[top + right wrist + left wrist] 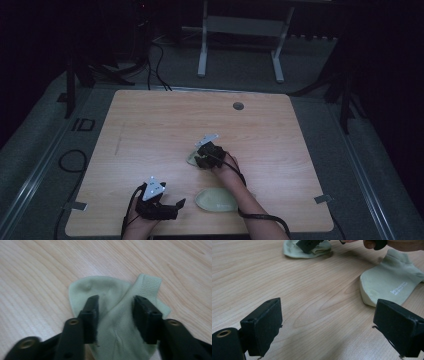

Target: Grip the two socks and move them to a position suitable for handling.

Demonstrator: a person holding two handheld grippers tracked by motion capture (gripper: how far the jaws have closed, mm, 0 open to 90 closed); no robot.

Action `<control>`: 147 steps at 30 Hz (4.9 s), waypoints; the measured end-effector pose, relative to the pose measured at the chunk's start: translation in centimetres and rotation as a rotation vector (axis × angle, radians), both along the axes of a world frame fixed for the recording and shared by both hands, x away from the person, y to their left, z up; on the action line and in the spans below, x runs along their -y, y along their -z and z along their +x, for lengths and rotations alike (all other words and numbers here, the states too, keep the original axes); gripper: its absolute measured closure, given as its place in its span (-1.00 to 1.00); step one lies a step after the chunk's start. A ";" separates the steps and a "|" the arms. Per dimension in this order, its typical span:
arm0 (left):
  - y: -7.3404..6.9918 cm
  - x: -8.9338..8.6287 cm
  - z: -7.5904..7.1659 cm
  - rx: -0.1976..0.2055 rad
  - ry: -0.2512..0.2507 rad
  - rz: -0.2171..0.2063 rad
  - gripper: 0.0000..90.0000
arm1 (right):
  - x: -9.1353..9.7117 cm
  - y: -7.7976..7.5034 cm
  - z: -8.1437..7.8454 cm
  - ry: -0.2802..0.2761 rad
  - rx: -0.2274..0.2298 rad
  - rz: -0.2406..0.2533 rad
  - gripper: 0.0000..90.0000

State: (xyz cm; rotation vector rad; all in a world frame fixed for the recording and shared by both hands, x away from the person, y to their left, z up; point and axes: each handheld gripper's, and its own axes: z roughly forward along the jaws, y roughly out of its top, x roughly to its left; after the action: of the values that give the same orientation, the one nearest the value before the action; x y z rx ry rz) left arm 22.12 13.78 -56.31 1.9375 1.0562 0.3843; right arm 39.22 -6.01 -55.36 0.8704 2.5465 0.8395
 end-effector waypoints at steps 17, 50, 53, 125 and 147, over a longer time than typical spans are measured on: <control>0.2 0.1 0.2 -0.019 0.002 -0.003 -0.77 | 4.1 -4.2 -2.1 0.045 0.088 0.031 0.83; -3.1 6.7 7.7 -0.014 0.151 0.054 -0.16 | 10.3 -3.4 -3.8 0.068 -0.008 0.091 0.35; -2.3 7.7 9.6 -0.046 0.156 0.093 -0.01 | 10.2 -2.5 -3.5 0.064 -0.035 0.084 0.29; -2.1 8.6 10.9 -0.097 0.135 0.127 0.97 | 15.6 -2.0 -5.0 0.173 -0.060 0.152 0.85; -0.9 8.9 12.1 -0.143 0.137 0.153 0.80 | 15.4 -0.5 -3.5 0.162 -0.125 0.133 0.69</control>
State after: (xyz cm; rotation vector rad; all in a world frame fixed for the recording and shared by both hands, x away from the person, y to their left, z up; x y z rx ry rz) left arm 34.24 4.89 -55.45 2.1874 1.0012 0.2602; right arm 35.77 -21.41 -54.89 1.1873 2.5046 0.9392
